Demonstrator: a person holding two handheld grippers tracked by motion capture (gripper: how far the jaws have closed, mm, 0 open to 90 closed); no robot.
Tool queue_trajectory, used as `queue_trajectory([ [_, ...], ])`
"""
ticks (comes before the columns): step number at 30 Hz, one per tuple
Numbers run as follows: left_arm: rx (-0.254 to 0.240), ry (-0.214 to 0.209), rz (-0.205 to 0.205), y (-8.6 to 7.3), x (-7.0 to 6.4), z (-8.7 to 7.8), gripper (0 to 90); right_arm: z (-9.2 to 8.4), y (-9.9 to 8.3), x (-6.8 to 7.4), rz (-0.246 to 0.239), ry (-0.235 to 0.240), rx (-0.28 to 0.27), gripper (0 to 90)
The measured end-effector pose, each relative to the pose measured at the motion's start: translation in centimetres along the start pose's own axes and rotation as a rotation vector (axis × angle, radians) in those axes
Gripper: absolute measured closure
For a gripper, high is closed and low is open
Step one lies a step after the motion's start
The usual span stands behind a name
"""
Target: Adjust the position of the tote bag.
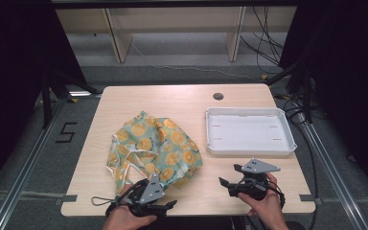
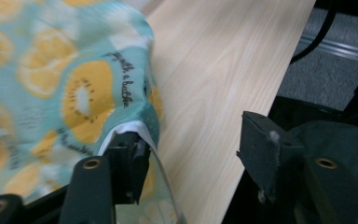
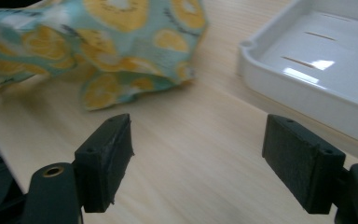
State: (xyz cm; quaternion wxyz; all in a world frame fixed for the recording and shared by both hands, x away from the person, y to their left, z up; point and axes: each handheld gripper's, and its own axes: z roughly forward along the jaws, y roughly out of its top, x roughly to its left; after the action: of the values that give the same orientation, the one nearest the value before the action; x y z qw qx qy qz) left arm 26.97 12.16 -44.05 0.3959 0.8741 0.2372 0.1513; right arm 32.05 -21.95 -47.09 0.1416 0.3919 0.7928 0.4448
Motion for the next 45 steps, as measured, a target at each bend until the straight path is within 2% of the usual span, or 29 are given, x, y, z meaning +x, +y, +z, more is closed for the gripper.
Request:
queue_trajectory([
  [3, -0.027, -0.001, -0.036, -0.5, 0.5, -2.0, 38.5, 0.8, 0.6, 2.1, -0.053, 0.075, 0.015, 25.3],
  [6, -0.038, 0.012, -0.062, -1.2, 0.8, -3.7, 38.3, 1.1, 0.9, 3.0, -0.058, 0.083, 0.017, 25.3],
  [7, -0.031, 0.017, -0.061, -1.4, 1.1, -4.2, 38.0, 1.3, 1.2, 3.6, -0.069, 0.111, 0.023, 25.3],
  [8, -0.058, 0.015, -0.078, -1.6, 1.2, -4.4, 37.8, 1.4, 1.3, 3.9, -0.066, 0.126, 0.023, 25.3],
  [10, -0.067, 0.059, -0.061, -1.9, 2.2, -5.3, 36.7, 1.4, 1.5, 4.6, -0.046, 0.147, 0.026, 25.6],
  [11, -0.085, 0.076, -0.098, -2.2, 2.6, -5.4, 35.9, 1.5, 1.8, 4.8, -0.084, 0.144, 0.014, 25.6],
  [12, -0.074, 0.106, -0.080, -2.4, 3.4, -5.6, 35.9, 1.7, 2.0, 5.3, -0.092, 0.148, 0.007, 25.6],
  [13, -0.082, 0.134, -0.090, -2.7, 4.1, -5.7, 35.3, 1.8, 2.1, 6.0, -0.080, 0.174, 0.005, 25.6],
  [14, -0.116, 0.163, -0.136, -3.0, 4.4, -5.4, 35.4, 1.9, 2.4, 6.5, -0.083, 0.204, 0.004, 25.6],
  [15, -0.100, 0.185, -0.120, -3.4, 5.2, -5.5, 36.2, 2.1, 2.7, 6.9, -0.091, 0.234, -0.005, 25.7],
  [16, -0.106, 0.205, -0.159, -3.9, 5.8, -5.3, 36.5, 2.2, 3.0, 7.4, -0.102, 0.242, -0.018, 25.8],
  [18, -0.113, 0.232, -0.180, -4.8, 7.2, -5.1, 36.1, 2.6, 3.7, 8.4, -0.130, 0.254, -0.024, 25.8],
  [19, -0.099, 0.250, -0.170, -5.2, 7.9, -5.1, 36.0, 2.9, 4.0, 8.9, -0.136, 0.263, -0.024, 25.8],
  [20, -0.107, 0.257, -0.204, -5.7, 8.2, -4.9, 35.6, 3.3, 4.4, 9.2, -0.164, 0.280, -0.025, 25.9],
  [22, -0.102, 0.283, -0.228, -6.5, 9.0, -4.7, 35.3, 4.1, 5.0, 10.4, -0.192, 0.291, -0.019, 25.9],
  [26, -0.074, 0.327, -0.281, -7.8, 9.9, -4.3, 34.1, 6.0, 5.9, 12.4, -0.299, 0.324, 0.005, 28.3],
  [27, -0.074, 0.336, -0.291, -8.0, 10.1, -4.2, 33.9, 6.4, 6.0, 13.0, -0.290, 0.322, 0.014, 29.0],
  [29, -0.074, 0.345, -0.305, -8.5, 10.4, -4.0, 33.7, 8.0, 6.5, 14.2, -0.376, 0.309, 0.016, 30.0],
  [30, -0.065, 0.353, -0.298, -8.7, 10.6, -4.0, 33.7, 8.0, 6.5, 14.2, -0.376, 0.309, 0.016, 30.0],
  [33, -0.043, 0.392, -0.319, -9.3, 10.9, -3.9, 33.0, 9.5, 6.5, 15.3, -0.463, 0.235, 0.077, 29.2],
  [34, -0.029, 0.403, -0.325, -9.5, 11.0, -4.0, 32.9, 9.9, 6.2, 15.5, -0.472, 0.217, 0.102, 31.9],
  [35, -0.031, 0.409, -0.336, -9.8, 11.3, -4.0, 32.4, 10.5, 5.6, 15.5, -0.562, 0.154, 0.143, 47.6],
  [36, -0.031, 0.409, -0.336, -9.8, 11.3, -4.0, 32.3, 10.5, 5.6, 15.5, -0.562, 0.154, 0.143, 47.6],
  [37, -0.015, 0.414, -0.335, -9.9, 11.4, -4.2, 32.3, 10.6, 5.3, 15.3, -0.598, 0.126, 0.141, 56.8],
  [38, -0.031, 0.422, -0.353, -10.0, 11.4, -4.1, 31.9, 10.4, 5.0, 14.7, -0.631, 0.116, 0.167, 66.9],
  [40, -0.032, 0.425, -0.348, -10.2, 11.7, -4.1, 31.3, 9.9, 4.4, 13.3, -0.641, 0.111, 0.188, 82.8],
  [41, -0.032, 0.425, -0.348, -10.2, 11.7, -4.1, 30.9, 9.9, 4.4, 13.3, -0.641, 0.111, 0.188, 82.8],
  [42, -0.015, 0.435, -0.352, -10.3, 11.8, -4.3, 30.6, 9.1, 3.9, 12.0, -0.652, 0.105, 0.193, 87.1],
  [45, -0.053, 0.445, -0.373, -10.4, 12.0, -4.2, 29.9, 8.4, 3.5, 11.2, -0.651, 0.101, 0.192, 88.0],
])
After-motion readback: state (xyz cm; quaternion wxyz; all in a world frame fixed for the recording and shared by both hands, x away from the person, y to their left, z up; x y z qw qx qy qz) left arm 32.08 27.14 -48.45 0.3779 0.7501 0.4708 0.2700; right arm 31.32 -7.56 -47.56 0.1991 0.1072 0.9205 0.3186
